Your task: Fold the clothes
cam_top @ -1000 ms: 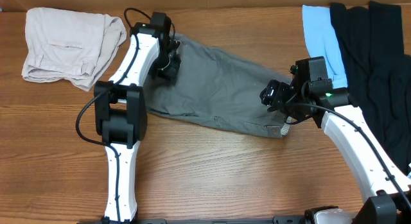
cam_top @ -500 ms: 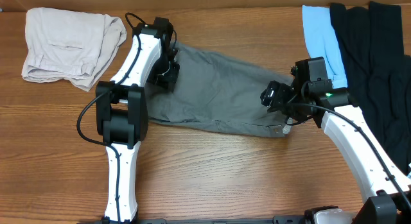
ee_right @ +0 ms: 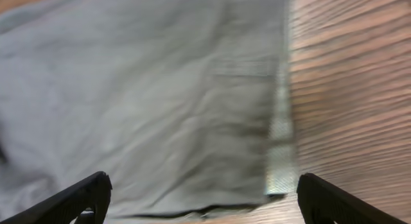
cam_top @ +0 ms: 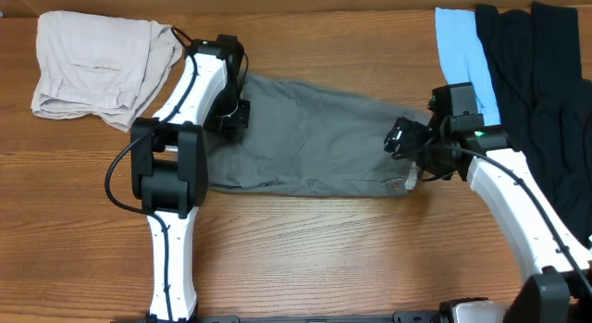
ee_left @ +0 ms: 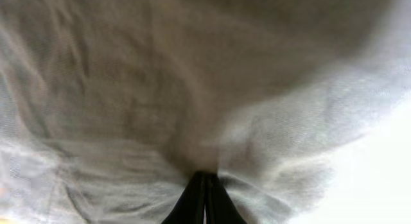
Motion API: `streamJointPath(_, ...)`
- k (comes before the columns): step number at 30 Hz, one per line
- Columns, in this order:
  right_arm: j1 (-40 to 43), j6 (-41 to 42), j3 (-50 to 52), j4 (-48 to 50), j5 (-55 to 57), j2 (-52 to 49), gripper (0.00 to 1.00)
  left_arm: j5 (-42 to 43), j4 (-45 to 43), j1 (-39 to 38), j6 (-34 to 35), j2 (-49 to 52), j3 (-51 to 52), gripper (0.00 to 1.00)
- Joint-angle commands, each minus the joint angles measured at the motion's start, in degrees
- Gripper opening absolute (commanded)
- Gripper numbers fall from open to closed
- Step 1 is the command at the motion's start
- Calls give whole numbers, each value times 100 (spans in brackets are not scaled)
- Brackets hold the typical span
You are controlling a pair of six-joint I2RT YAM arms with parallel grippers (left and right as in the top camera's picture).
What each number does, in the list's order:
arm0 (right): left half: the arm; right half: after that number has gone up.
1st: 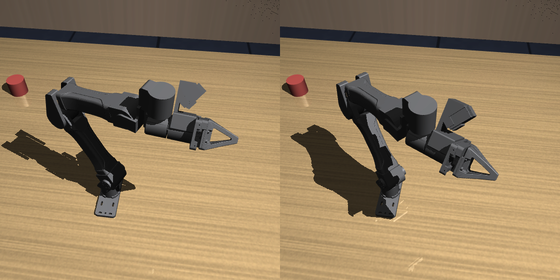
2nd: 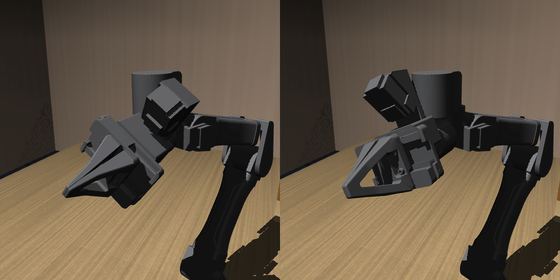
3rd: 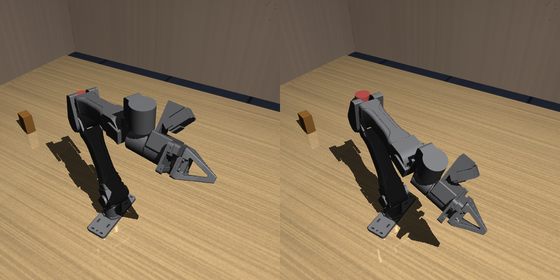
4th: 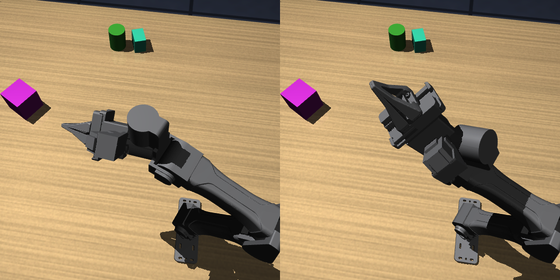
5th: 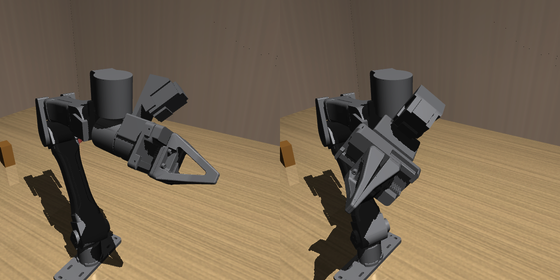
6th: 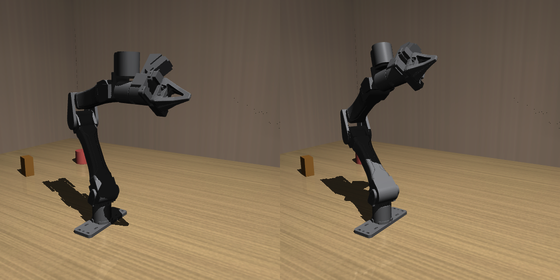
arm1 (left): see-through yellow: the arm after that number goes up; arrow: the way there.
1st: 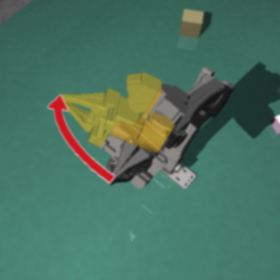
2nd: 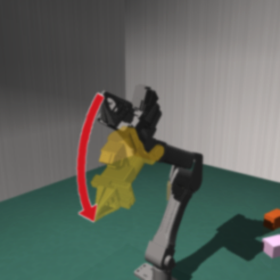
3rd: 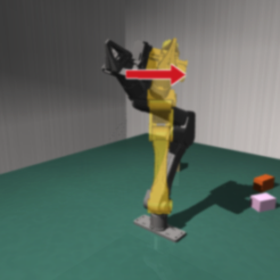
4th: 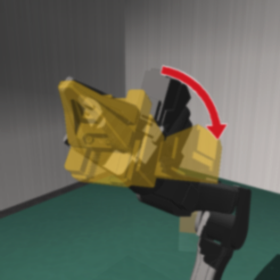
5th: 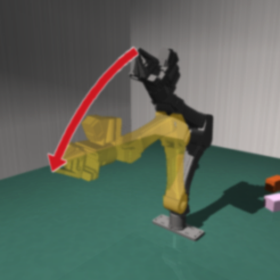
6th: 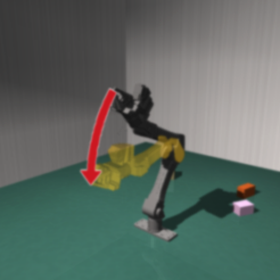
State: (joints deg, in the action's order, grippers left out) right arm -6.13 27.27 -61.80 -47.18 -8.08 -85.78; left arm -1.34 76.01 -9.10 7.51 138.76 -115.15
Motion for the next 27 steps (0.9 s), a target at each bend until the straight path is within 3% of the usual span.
streamJointPath(1, 262, -225, -17, 31, 92, -339, 97, -293, 323, 125, 61, 214, -223, 4)
streamJointPath(4, 413, -227, -17, 35, 90, -654, 98, -170, 531, 125, -111, 20, -481, 5)
streamJointPath(9, 470, -229, -17, 105, -44, -1069, 100, -162, 570, 125, -133, -337, -573, 44)
streamJointPath(17, 470, -378, -13, 345, -334, -1307, 100, -444, 404, 219, -612, -538, -573, 70)
streamJointPath(21, 470, -492, -13, 367, -267, -1320, 100, -411, 133, 407, -651, -538, -570, 76)
streamJointPath(27, 470, -525, -7, 400, -116, -1333, 100, 63, -76, 732, -929, -535, -570, 75)
